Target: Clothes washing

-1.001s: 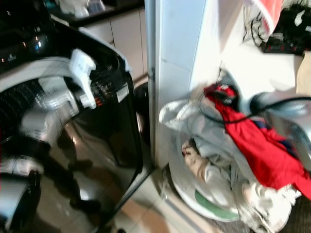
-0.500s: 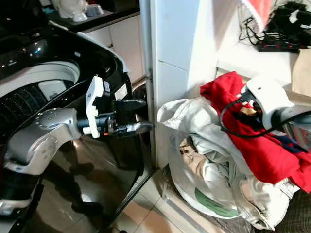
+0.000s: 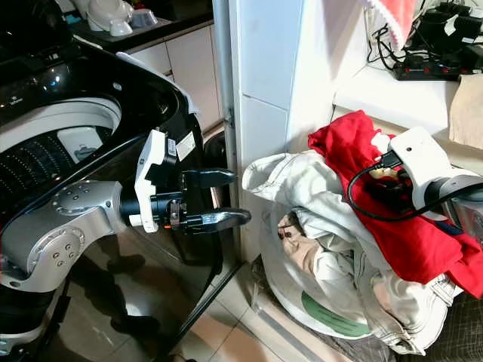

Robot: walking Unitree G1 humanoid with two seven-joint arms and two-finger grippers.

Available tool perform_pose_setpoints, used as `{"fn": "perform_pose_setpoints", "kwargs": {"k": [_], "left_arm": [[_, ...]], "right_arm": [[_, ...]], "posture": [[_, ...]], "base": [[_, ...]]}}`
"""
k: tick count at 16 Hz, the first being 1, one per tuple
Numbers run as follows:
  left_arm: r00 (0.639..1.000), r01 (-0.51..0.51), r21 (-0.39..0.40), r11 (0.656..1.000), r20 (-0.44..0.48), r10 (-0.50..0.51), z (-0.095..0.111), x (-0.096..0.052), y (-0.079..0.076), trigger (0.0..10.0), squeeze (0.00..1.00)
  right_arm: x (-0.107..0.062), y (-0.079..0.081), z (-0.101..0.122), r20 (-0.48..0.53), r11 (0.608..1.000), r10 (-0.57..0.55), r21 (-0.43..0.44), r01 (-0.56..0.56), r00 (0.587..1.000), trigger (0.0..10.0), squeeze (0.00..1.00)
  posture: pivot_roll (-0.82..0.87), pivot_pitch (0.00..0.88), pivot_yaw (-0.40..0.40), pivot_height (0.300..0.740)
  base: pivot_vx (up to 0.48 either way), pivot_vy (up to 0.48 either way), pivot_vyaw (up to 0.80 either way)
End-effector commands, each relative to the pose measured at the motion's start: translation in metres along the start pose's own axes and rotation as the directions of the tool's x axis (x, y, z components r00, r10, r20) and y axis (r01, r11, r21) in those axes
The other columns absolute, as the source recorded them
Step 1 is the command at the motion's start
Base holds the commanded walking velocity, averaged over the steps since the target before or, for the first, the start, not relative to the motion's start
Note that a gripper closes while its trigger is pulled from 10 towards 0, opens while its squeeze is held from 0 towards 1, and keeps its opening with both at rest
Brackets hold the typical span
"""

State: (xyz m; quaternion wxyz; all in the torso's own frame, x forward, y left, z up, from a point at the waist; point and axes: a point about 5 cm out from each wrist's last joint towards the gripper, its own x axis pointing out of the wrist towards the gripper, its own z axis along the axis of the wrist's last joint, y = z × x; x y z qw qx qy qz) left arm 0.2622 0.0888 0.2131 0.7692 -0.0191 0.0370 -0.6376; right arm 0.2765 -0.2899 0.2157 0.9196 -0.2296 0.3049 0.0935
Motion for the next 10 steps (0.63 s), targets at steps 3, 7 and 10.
{"fn": "perform_pose_setpoints", "kwargs": {"k": [3, 7, 10], "left_arm": [[1.000, -0.006, -0.013, 1.000, -0.017, 0.006, -0.0001, -0.0028, -0.0028, 10.0, 0.00], [1.000, -0.002, -0.027, 1.000, -0.028, 0.001, -0.0014, -0.0027, -0.0037, 10.0, 0.00], [0.999, -0.023, -0.029, 0.999, -0.029, 0.022, -0.0015, -0.0041, 0.0000, 10.0, 0.00]], "right_arm": [[0.0020, -0.0026, -0.0054, -0.010, 1.000, -0.001, 0.010, 0.002, 1.000, 0.0, 0.00], [0.0035, -0.0023, -0.0063, -0.010, 1.000, 0.004, 0.010, -0.004, 1.000, 0.0, 0.00], [0.0031, -0.0034, -0.0045, -0.002, 1.000, 0.001, 0.005, -0.001, 1.000, 0.0, 0.00]], "posture": [[-0.12, 0.000, 0.085, 0.740], [-0.12, 0.000, 0.085, 0.740], [-0.13, 0.000, 0.085, 0.740]], "base": [[0.000, 0.000, 0.00], [0.000, 0.000, 0.00], [0.000, 0.000, 0.00]]}}
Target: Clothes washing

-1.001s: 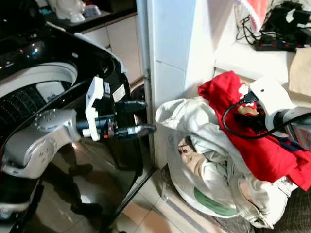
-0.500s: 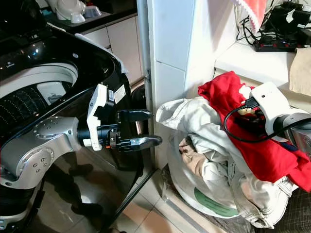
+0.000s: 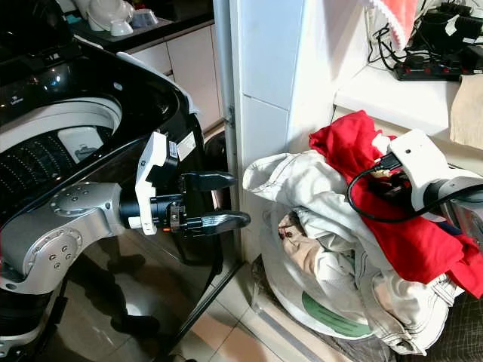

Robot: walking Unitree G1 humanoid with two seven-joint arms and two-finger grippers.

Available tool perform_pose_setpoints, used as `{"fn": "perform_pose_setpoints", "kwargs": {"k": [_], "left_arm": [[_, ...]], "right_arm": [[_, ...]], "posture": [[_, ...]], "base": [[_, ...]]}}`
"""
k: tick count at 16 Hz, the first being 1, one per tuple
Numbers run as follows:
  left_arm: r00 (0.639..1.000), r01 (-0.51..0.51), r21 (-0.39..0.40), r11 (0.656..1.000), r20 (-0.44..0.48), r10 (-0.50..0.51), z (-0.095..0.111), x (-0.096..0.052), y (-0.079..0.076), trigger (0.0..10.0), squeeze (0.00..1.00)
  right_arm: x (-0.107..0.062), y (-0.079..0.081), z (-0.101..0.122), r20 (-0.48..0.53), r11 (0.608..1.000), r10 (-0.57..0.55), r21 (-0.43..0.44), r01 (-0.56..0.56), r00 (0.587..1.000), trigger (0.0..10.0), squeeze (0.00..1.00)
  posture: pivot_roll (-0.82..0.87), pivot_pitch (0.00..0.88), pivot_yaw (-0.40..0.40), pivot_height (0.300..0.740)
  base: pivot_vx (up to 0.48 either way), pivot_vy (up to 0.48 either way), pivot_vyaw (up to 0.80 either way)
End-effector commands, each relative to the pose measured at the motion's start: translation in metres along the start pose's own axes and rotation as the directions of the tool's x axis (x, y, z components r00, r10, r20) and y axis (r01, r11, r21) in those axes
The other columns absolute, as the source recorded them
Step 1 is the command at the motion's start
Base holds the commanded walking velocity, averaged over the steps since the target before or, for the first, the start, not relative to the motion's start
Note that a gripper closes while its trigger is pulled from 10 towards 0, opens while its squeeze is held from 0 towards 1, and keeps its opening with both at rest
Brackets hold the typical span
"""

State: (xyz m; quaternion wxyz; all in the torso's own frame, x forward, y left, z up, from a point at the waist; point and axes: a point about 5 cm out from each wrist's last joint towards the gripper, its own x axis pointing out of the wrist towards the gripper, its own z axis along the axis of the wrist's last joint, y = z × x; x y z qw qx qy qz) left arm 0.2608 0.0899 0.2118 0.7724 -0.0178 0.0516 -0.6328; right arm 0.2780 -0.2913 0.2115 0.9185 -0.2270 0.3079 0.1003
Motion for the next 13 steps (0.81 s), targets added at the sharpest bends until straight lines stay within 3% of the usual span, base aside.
{"fn": "perform_pose_setpoints", "kwargs": {"k": [1, 8, 10, 13], "left_arm": [[1.000, -0.010, -0.013, 1.000, -0.005, 0.010, 0.000, -0.003, 0.001, 10.0, 0.00], [0.999, -0.039, -0.019, 0.999, -0.008, 0.038, -0.001, -0.007, 0.005, 10.0, 0.00], [0.998, -0.062, 0.001, 0.998, 0.006, 0.062, 0.000, -0.007, 0.006, 10.0, 0.00], [0.970, -0.240, 0.075, 0.968, 0.067, 0.236, 0.005, -0.009, 0.025, 10.0, 0.00]], "right_arm": [[-0.001, -0.004, -0.001, 0.002, 1.000, -0.017, 0.004, 0.017, 1.000, 0.0, 0.00], [-0.008, -0.006, 0.005, 0.032, 1.000, -0.007, 0.004, 0.007, 0.999, 0.0, 0.00], [-0.015, -0.006, 0.018, 0.120, 0.999, 0.020, 0.043, -0.025, 0.993, 0.0, 0.00], [-0.031, -0.009, 0.054, 0.348, 0.986, 0.048, 0.134, -0.100, 0.936, 0.0, 0.00]], "posture": [[-0.13, 0.000, 0.084, 0.740], [-0.12, 0.000, 0.083, 0.740], [-0.12, 0.000, 0.083, 0.740], [-0.13, 0.000, 0.085, 0.740]], "base": [[0.000, 0.000, 0.00], [0.000, 0.000, 0.00], [0.000, 0.000, 0.00], [0.000, 0.000, 0.00]]}}
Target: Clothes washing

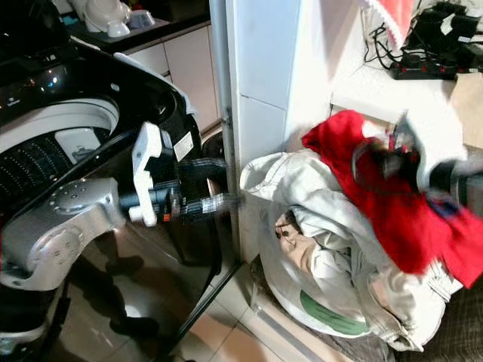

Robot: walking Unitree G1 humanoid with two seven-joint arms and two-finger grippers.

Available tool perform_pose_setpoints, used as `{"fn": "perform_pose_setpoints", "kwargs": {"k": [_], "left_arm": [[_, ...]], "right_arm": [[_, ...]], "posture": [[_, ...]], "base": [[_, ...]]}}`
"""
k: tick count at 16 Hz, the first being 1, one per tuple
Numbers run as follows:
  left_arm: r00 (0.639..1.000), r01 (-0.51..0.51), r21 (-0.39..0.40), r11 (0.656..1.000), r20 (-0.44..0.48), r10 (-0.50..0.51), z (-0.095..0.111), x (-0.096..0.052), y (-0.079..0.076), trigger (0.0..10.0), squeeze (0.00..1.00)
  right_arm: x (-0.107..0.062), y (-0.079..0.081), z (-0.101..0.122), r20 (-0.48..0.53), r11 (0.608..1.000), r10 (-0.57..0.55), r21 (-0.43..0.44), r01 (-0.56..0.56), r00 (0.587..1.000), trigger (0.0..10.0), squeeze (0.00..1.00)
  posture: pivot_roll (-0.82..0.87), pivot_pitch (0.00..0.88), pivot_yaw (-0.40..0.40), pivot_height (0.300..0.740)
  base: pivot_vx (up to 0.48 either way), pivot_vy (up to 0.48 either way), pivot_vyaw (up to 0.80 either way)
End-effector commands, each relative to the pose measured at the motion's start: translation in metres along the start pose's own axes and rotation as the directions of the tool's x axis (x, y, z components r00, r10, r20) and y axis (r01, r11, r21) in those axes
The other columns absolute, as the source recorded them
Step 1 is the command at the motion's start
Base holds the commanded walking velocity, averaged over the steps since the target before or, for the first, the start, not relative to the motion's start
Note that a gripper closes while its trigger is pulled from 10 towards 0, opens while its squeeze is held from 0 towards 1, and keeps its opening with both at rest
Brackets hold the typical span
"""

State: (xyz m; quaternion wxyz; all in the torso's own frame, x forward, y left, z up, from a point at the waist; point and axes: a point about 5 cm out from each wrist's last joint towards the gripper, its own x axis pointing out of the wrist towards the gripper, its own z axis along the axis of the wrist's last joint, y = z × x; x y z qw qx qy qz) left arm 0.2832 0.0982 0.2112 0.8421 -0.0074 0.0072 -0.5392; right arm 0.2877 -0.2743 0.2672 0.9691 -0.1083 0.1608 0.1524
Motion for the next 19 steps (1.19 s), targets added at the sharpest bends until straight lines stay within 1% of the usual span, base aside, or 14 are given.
{"fn": "perform_pose_setpoints", "kwargs": {"k": [1, 2, 3, 4, 5, 6, 8, 9, 10, 12, 13, 15, 17, 19], "left_arm": [[0.997, -0.074, 0.049, 0.996, 0.017, 0.073, 0.007, -0.003, 0.009, 10.0, 0.00], [0.991, -0.121, 0.039, 0.992, 0.057, 0.118, 0.011, 0.000, 0.011, 10.0, 0.00], [0.981, -0.152, 0.017, 0.988, 0.125, 0.149, 0.018, 0.003, 0.013, 10.0, 0.00], [0.962, -0.159, -0.008, 0.987, 0.222, 0.156, 0.031, 0.008, 0.011, 10.0, 0.84], [0.955, -0.146, -0.010, 0.989, 0.258, 0.143, 0.036, 0.011, 0.009, 10.0, 1.00], [0.941, -0.132, 0.003, 0.991, 0.316, 0.125, 0.044, 0.015, 0.005, 10.0, 1.00], [0.907, -0.127, 0.005, 0.992, 0.404, 0.114, 0.057, 0.021, 0.000, 10.0, 1.00], [0.896, -0.131, 0.014, 0.991, 0.429, 0.113, 0.062, 0.023, -0.002, 10.0, 1.00], [0.892, -0.138, 0.035, 0.990, 0.439, 0.109, 0.064, 0.026, -0.003, 10.0, 1.00], [0.904, -0.158, 0.071, 0.985, 0.412, 0.115, 0.060, 0.033, -0.004, 10.0, 1.00], [0.911, -0.154, 0.069, 0.986, 0.396, 0.115, 0.057, 0.035, -0.005, 10.0, 0.00], [0.921, -0.178, 0.082, 0.981, 0.364, 0.137, 0.051, 0.037, -0.003, 10.0, 0.00], [0.921, -0.211, 0.090, 0.973, 0.353, 0.167, 0.047, 0.038, 0.000, 10.0, 0.00], [0.918, -0.195, 0.067, 0.979, 0.365, 0.158, 0.048, 0.037, 0.001, 10.0, 0.00]], "right_arm": [[-0.007, 0.003, 0.017, 0.085, 1.000, 0.025, 0.005, -0.026, 0.996, 0.0, 0.00], [-0.009, 0.008, 0.030, 0.163, 0.997, 0.071, 0.030, -0.077, 0.984, 0.0, 0.00], [-0.010, 0.016, 0.042, 0.227, 0.989, 0.126, 0.042, -0.139, 0.966, 0.0, 0.00], [-0.009, 0.031, 0.056, 0.307, 0.968, 0.216, 0.057, -0.245, 0.927, 0.0, 0.00], [-0.007, 0.038, 0.060, 0.333, 0.955, 0.252, 0.066, -0.289, 0.909, 0.0, 0.00], [-0.003, 0.049, 0.064, 0.361, 0.934, 0.299, 0.076, -0.348, 0.883, 0.0, 0.00], [0.006, 0.064, 0.067, 0.394, 0.900, 0.348, 0.115, -0.421, 0.851, 0.0, 0.00], [0.010, 0.071, 0.067, 0.407, 0.879, 0.375, 0.130, -0.459, 0.833, 0.0, 0.00], [0.013, 0.082, 0.070, 0.445, 0.839, 0.410, 0.159, -0.521, 0.796, 0.0, 0.00], [0.015, 0.100, 0.074, 0.479, 0.780, 0.476, 0.158, -0.605, 0.738, 0.0, 0.00], [0.015, 0.105, 0.074, 0.476, 0.770, 0.493, 0.151, -0.620, 0.728, 0.0, 0.00], [0.014, 0.110, 0.075, 0.487, 0.752, 0.508, 0.152, -0.642, 0.711, 0.0, 0.00], [0.009, 0.113, 0.078, 0.514, 0.724, 0.523, 0.152, -0.673, 0.680, 0.0, 0.00], [0.007, 0.114, 0.078, 0.517, 0.722, 0.525, 0.151, -0.675, 0.676, 0.0, 0.00]], "posture": [[-0.13, 0.000, 0.084, 0.740], [-0.13, 0.000, 0.084, 0.740], [-0.13, 0.000, 0.080, 0.740], [-0.13, 0.000, 0.073, 0.740], [-0.13, 0.000, 0.069, 0.740], [-0.12, 0.000, 0.065, 0.740], [-0.12, 0.000, 0.059, 0.740], [-0.11, 0.000, 0.051, 0.740], [-0.11, 0.000, 0.047, 0.740], [-0.10, 0.000, 0.046, 0.740], [-0.10, 0.000, 0.046, 0.740], [-0.10, 0.000, 0.047, 0.740], [-0.10, 0.000, 0.053, 0.740], [-0.10, 0.000, 0.056, 0.740]], "base": [[0.000, 0.000, 0.00], [0.000, 0.000, 0.00], [0.000, 0.000, 0.00], [0.000, 0.000, 0.00], [0.000, 0.000, 0.00], [0.000, 0.000, 0.00], [0.000, 0.000, 0.00], [0.000, 0.000, 0.00], [0.000, 0.000, 0.00], [0.000, 0.000, 0.00], [0.000, 0.000, 0.00], [0.000, 0.000, 0.00], [0.000, 0.000, 0.00], [0.000, 0.000, 0.00]]}}
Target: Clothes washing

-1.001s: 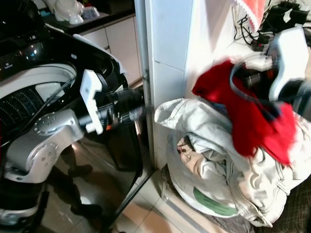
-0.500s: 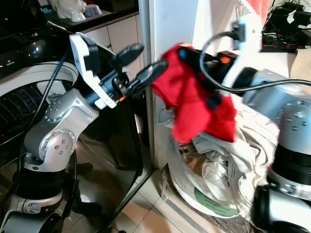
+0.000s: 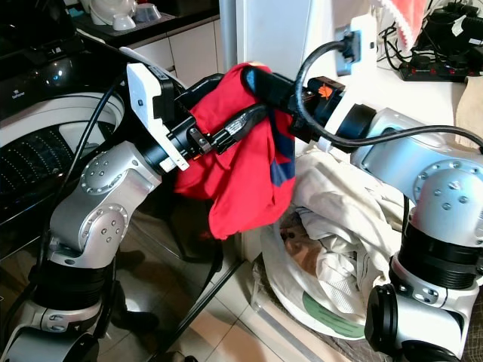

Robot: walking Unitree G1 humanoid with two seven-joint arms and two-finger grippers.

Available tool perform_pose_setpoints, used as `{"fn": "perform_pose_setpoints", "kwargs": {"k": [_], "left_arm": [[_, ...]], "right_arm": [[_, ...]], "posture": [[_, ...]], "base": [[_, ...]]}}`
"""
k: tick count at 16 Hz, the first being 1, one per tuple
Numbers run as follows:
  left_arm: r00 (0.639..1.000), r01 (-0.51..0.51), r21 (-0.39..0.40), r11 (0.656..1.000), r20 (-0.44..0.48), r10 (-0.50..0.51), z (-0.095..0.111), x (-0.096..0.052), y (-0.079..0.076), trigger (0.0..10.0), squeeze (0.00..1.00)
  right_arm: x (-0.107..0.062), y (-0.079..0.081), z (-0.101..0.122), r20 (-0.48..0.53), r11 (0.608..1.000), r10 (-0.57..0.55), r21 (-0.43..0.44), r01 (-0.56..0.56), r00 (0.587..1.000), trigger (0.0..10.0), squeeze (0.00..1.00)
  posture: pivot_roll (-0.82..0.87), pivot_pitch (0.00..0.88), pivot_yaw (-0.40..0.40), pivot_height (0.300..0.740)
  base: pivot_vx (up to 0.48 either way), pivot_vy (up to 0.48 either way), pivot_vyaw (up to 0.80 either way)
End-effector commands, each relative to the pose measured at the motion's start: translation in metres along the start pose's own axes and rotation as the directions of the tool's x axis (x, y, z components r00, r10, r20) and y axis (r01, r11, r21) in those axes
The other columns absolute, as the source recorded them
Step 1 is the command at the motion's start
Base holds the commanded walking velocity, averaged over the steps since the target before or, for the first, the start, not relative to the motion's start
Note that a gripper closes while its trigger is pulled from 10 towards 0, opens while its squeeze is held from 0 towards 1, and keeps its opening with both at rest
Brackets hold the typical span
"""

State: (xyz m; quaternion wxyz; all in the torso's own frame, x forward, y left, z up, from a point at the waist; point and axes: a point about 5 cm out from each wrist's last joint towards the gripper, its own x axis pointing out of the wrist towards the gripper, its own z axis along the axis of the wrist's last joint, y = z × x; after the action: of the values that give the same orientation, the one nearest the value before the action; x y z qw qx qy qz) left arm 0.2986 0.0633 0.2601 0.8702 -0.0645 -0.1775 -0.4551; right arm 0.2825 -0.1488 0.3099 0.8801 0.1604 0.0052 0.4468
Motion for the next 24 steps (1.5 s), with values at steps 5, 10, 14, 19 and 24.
{"fn": "perform_pose_setpoints", "kwargs": {"k": [5, 10, 14, 19, 24], "left_arm": [[1.000, 0.011, -0.033, 0.999, 0.006, -0.011, 0.0003, -0.0023, 0.0010, 0.0, 0.00], [1.000, 0.007, -0.042, 0.999, 0.006, -0.007, 0.0009, -0.0043, 0.0027, 0.0, 0.00], [1.000, 0.010, -0.046, 0.999, 0.004, -0.010, 0.0013, -0.0054, 0.0037, 0.0, 0.00], [1.000, 0.017, -0.047, 0.999, 0.001, -0.017, 0.0011, -0.0065, 0.0042, 0.0, 0.00], [1.000, -0.015, -0.030, 0.999, -0.014, 0.015, 0.0000, -0.0088, 0.0101, 0.0, 0.00]], "right_arm": [[-0.0010, 0.0113, 0.0070, 0.022, 0.999, 0.028, -0.022, -0.028, 0.999, 0.0, 0.00], [0.0018, 0.0136, 0.0059, 0.013, 0.999, 0.025, -0.021, -0.024, 1.000, 0.0, 0.00], [0.0027, 0.0145, 0.0051, 0.006, 0.999, 0.021, -0.024, -0.021, 1.000, 0.0, 0.00], [0.0032, 0.0148, 0.0044, -0.002, 0.999, 0.017, -0.030, -0.017, 1.000, 0.0, 0.00], [0.0031, 0.0159, 0.0059, 0.001, 0.999, 0.020, -0.048, -0.020, 1.000, 7.5, 0.79]], "posture": [[-0.10, 0.000, 0.056, 0.740], [-0.10, 0.000, 0.055, 0.740], [-0.10, 0.000, 0.059, 0.740], [-0.10, 0.000, 0.059, 0.740], [-0.10, 0.000, 0.061, 0.740]], "base": [[0.000, 0.000, 0.00], [0.000, 0.000, 0.00], [0.000, 0.000, 0.00], [0.000, 0.000, 0.00], [0.000, 0.000, 0.00]]}}
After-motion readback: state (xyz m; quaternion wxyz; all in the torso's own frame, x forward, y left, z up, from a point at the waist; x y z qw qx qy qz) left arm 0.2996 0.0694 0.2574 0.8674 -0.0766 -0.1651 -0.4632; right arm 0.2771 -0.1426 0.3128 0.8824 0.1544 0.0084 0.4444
